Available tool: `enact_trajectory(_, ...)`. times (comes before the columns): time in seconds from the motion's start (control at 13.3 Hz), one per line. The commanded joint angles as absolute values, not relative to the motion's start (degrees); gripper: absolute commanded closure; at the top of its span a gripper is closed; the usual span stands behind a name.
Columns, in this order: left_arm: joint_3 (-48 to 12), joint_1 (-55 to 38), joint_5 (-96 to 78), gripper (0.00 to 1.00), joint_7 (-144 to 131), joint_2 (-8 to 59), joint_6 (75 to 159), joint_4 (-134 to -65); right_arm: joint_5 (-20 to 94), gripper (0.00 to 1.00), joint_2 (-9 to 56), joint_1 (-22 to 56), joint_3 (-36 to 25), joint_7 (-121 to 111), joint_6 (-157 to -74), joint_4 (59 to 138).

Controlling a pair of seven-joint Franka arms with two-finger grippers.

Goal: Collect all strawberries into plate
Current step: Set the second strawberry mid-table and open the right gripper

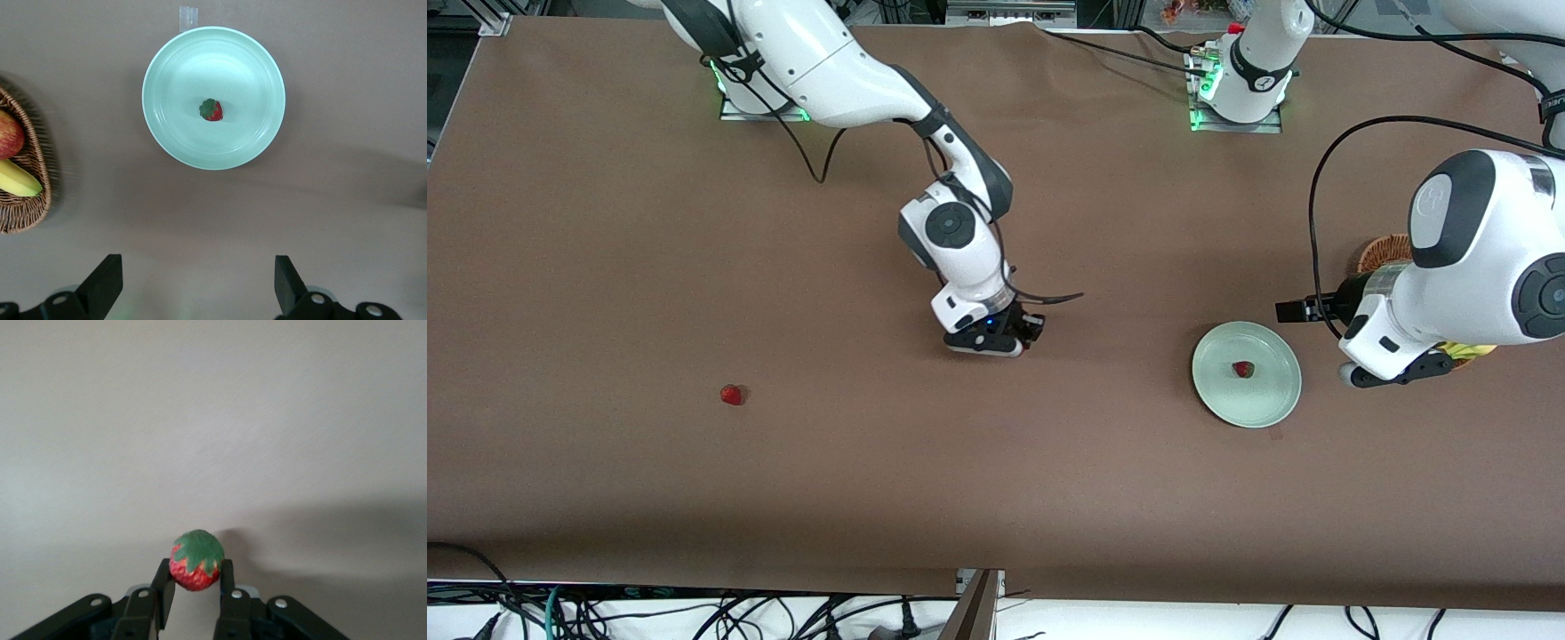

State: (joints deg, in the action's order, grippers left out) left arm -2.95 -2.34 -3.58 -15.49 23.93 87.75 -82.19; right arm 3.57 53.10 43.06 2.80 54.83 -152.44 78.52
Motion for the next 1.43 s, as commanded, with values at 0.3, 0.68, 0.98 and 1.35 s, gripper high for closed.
enact_trajectory(0.3,-3.60,-4.92,-5.62,0.00,-14.59,25.13,90.79,-83.23,3.78,0.87,59.76,48.51,2.37,66.61,-153.98,66.63)
enact_trajectory(0.68,-3.96,-5.54,-8.00,0.00,-14.50,25.84,91.75,-83.32,3.25,0.00,57.93,46.60,1.94,66.54,-152.94,66.62)
enact_trajectory(0.98,-4.04,-5.45,-13.32,0.00,-14.33,27.24,97.17,-84.19,3.87,0.00,51.26,37.99,2.90,51.02,-133.22,66.53)
enact_trajectory(1.35,-5.63,-10.28,-15.82,0.00,-19.83,31.44,122.66,-91.41,3.96,0.00,46.50,26.83,2.64,23.43,-114.03,66.62)
